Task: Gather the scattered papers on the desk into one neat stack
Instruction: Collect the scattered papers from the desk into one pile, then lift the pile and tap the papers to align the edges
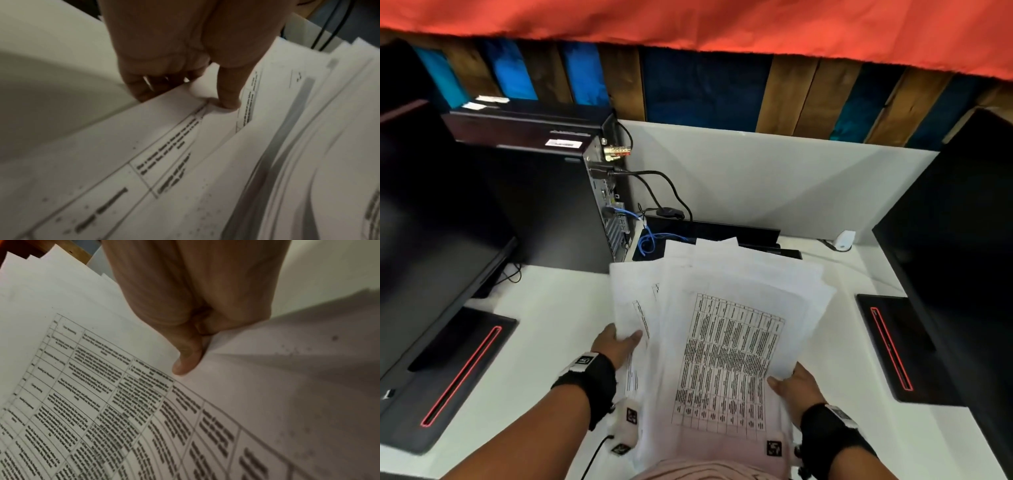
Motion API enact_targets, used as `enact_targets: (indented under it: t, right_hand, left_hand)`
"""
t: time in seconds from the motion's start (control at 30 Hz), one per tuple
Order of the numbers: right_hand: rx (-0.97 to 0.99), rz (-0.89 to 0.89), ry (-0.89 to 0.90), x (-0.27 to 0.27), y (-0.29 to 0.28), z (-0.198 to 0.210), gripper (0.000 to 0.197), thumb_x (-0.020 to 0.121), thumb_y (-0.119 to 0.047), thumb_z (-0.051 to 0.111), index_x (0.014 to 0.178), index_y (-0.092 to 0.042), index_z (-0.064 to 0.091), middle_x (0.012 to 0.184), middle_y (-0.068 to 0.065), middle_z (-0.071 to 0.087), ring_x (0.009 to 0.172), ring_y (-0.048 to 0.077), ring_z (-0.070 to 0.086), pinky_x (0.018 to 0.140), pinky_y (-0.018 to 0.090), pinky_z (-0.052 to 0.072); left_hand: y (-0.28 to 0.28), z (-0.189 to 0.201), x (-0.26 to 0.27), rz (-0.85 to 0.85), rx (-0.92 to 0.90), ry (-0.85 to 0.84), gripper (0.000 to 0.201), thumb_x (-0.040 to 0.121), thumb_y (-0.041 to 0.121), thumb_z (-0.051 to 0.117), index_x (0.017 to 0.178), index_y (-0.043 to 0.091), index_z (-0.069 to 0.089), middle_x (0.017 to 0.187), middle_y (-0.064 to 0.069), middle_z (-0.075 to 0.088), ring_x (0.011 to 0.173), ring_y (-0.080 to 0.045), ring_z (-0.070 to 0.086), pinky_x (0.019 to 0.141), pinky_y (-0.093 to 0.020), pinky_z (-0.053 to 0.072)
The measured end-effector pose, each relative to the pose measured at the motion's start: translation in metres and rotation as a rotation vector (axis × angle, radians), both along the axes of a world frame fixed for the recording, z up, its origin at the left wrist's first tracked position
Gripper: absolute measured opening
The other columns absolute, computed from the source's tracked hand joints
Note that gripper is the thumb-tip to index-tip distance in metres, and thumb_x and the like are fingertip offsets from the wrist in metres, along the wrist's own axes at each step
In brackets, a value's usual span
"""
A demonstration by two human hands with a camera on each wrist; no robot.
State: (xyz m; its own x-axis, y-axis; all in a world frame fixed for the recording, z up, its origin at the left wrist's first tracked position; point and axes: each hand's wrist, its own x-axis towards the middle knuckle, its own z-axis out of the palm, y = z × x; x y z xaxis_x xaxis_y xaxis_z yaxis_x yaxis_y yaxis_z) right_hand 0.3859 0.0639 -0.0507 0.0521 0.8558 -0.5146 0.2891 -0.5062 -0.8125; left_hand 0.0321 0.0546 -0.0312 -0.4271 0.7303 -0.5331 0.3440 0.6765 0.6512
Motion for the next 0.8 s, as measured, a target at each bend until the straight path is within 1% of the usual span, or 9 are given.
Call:
enact_targets:
  t: [0.07,0.17,0.23,0.3,0.37,0.5,0.57,0.63,0.8]
  right_hand:
    - [-0.03,0.021,0.014,0.003,0.0,0.002,0.029,0.085,0.004,0.063,0.111,-0.009,0.057,0.107,0.008,0.065,0.098,0.022,0.06,0.084,0.022,0.045]
    - [-0.098,0.021,0.112,0.008,0.003,0.002,0.036,0.086,0.01,0.059,0.117,-0.008,0.056,0.113,0.006,0.066,0.104,0.021,0.06,0.09,0.025,0.044]
    - [-0.122,0.07,0.12,0.006,0.006,0.008,0.037,0.087,0.01,0.058,0.119,-0.009,0.052,0.113,0.002,0.064,0.105,0.017,0.058,0.084,0.013,0.046]
    - [-0.13,0.102,0.1,0.002,0.011,0.014,0.035,0.088,0.009,0.058,0.115,-0.011,0.05,0.108,0.002,0.064,0.098,0.017,0.058,0.071,0.008,0.047]
    - [-0.162,0.096,0.073,-0.001,0.017,0.012,0.03,0.088,0.006,0.059,0.112,-0.008,0.05,0.101,0.006,0.066,0.09,0.021,0.06,0.069,0.023,0.048]
    - [-0.139,-0.002,0.107,-0.007,0.015,0.005,0.059,0.078,-0.004,0.074,0.13,-0.006,0.047,0.122,0.013,0.063,0.115,0.03,0.059,0.101,0.048,0.045]
    - [-0.081,-0.013,0.119,-0.015,0.01,0.012,0.079,0.076,-0.008,0.077,0.143,-0.011,0.035,0.142,0.005,0.047,0.134,0.027,0.043,0.114,0.04,0.03]
    - [-0.069,-0.034,0.155,-0.017,0.006,0.02,0.073,0.084,0.005,0.064,0.147,-0.006,0.028,0.133,-0.001,0.042,0.138,0.026,0.035,0.109,0.03,0.027]
    - [0.006,-0.004,0.188,-0.002,0.01,0.03,0.037,0.085,0.01,0.06,0.11,-0.017,0.058,0.12,0.008,0.067,0.112,0.026,0.061,0.104,0.037,0.042]
  left_hand:
    - [0.001,0.003,0.004,0.017,0.125,-0.049,0.029,0.09,0.026,0.063,0.108,0.004,0.063,0.109,-0.017,0.068,0.104,-0.032,0.064,0.089,-0.035,0.049]
    - [0.001,0.013,0.014,0.008,0.224,-0.137,0.019,0.095,0.016,0.056,0.11,0.007,0.062,0.107,-0.007,0.066,0.099,-0.02,0.058,0.08,-0.025,0.041]
    - [0.001,0.015,0.025,-0.032,0.202,-0.184,0.014,0.095,0.015,0.054,0.105,0.008,0.062,0.099,-0.003,0.065,0.099,-0.019,0.057,0.076,-0.023,0.04]
    - [0.006,0.012,0.032,-0.07,0.138,-0.155,0.028,0.096,0.02,0.053,0.114,0.002,0.063,0.111,-0.013,0.068,0.108,-0.029,0.061,0.084,-0.026,0.044]
    - [0.012,0.007,0.031,-0.022,0.055,-0.053,0.039,0.097,0.028,0.051,0.121,-0.001,0.06,0.124,-0.019,0.064,0.116,-0.033,0.059,0.095,-0.031,0.044]
    - [0.012,0.005,0.03,-0.005,-0.06,-0.01,0.055,0.097,0.04,0.046,0.132,-0.002,0.052,0.138,-0.021,0.054,0.127,-0.034,0.05,0.106,-0.035,0.039]
    - [0.01,0.005,0.036,0.01,-0.026,-0.063,0.059,0.098,0.039,0.044,0.14,-0.003,0.042,0.145,-0.02,0.046,0.134,-0.033,0.043,0.111,-0.036,0.034]
    - [0.008,0.002,0.04,0.052,0.024,-0.089,0.058,0.099,0.034,0.043,0.143,-0.003,0.036,0.149,-0.02,0.04,0.138,-0.033,0.038,0.115,-0.037,0.029]
    - [0.003,0.01,0.035,0.239,0.262,-0.233,0.037,0.095,0.032,0.052,0.118,0.005,0.063,0.111,-0.009,0.067,0.102,-0.025,0.06,0.093,-0.031,0.043]
